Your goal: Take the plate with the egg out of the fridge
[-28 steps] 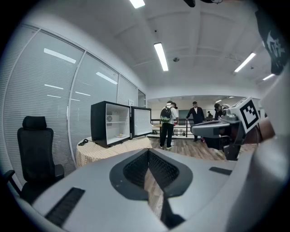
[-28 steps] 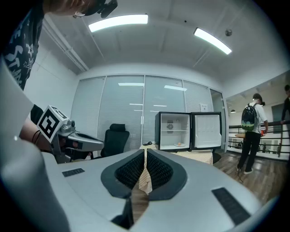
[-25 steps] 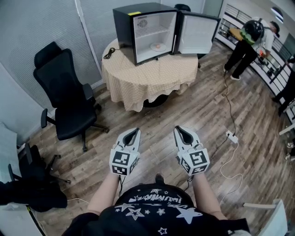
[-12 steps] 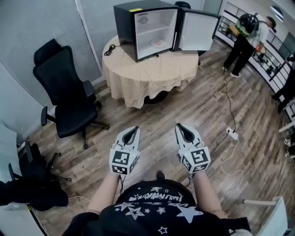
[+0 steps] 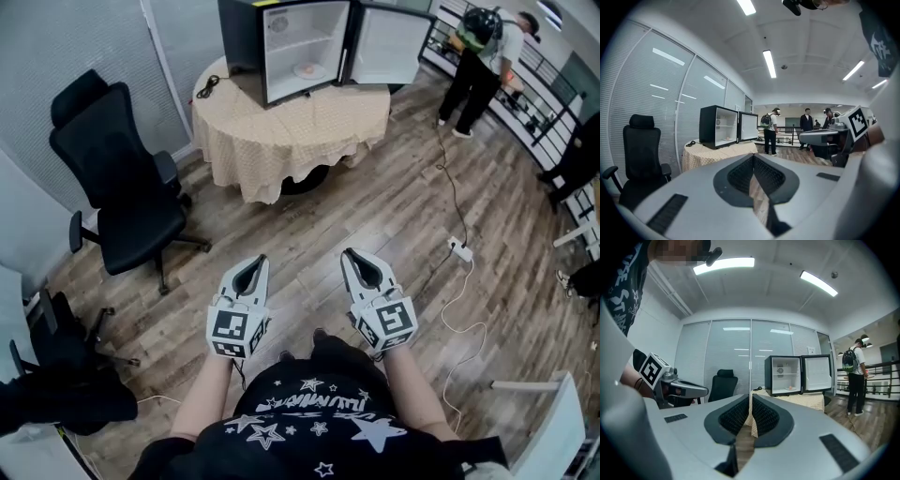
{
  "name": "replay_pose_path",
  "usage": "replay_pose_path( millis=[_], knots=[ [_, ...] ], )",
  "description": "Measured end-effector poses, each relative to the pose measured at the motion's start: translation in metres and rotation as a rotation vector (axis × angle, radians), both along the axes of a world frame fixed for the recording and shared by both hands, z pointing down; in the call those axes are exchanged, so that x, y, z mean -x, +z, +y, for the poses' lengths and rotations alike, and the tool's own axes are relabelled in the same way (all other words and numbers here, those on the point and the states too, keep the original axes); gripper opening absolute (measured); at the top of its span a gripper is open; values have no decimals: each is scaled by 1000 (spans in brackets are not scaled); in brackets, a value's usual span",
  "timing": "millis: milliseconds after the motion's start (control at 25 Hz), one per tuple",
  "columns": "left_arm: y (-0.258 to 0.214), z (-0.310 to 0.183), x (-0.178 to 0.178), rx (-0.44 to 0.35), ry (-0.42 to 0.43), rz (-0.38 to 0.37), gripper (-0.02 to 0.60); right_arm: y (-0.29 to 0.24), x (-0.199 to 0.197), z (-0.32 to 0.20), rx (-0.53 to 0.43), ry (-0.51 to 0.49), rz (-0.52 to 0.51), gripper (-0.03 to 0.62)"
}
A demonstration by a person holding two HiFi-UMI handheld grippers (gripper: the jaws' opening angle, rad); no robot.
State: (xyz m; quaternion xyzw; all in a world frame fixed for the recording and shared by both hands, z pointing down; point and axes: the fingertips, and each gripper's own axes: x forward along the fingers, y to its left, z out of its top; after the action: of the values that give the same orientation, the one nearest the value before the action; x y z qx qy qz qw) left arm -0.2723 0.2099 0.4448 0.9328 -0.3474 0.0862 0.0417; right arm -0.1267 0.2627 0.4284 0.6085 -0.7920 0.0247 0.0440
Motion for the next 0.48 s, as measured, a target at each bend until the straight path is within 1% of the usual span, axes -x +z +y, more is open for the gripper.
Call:
replay_pose_path(
  millis=[120, 200, 280, 360, 480],
  knots=[
    [11, 4, 9, 29, -9, -5, 9, 4, 7, 7, 17, -11, 45, 38],
    [15, 7, 14, 35, -26, 0, 9, 6, 3, 10, 27, -7, 54, 37],
    [15, 3, 18, 39, -60, 17, 9, 7, -5, 9, 28, 10, 32, 37],
    [16, -3, 18, 49, -74, 23, 9, 8, -14, 5, 24, 32, 8, 38],
    [19, -13, 10, 48, -66, -7, 9, 13, -25, -7, 22, 45, -17, 38]
  ],
)
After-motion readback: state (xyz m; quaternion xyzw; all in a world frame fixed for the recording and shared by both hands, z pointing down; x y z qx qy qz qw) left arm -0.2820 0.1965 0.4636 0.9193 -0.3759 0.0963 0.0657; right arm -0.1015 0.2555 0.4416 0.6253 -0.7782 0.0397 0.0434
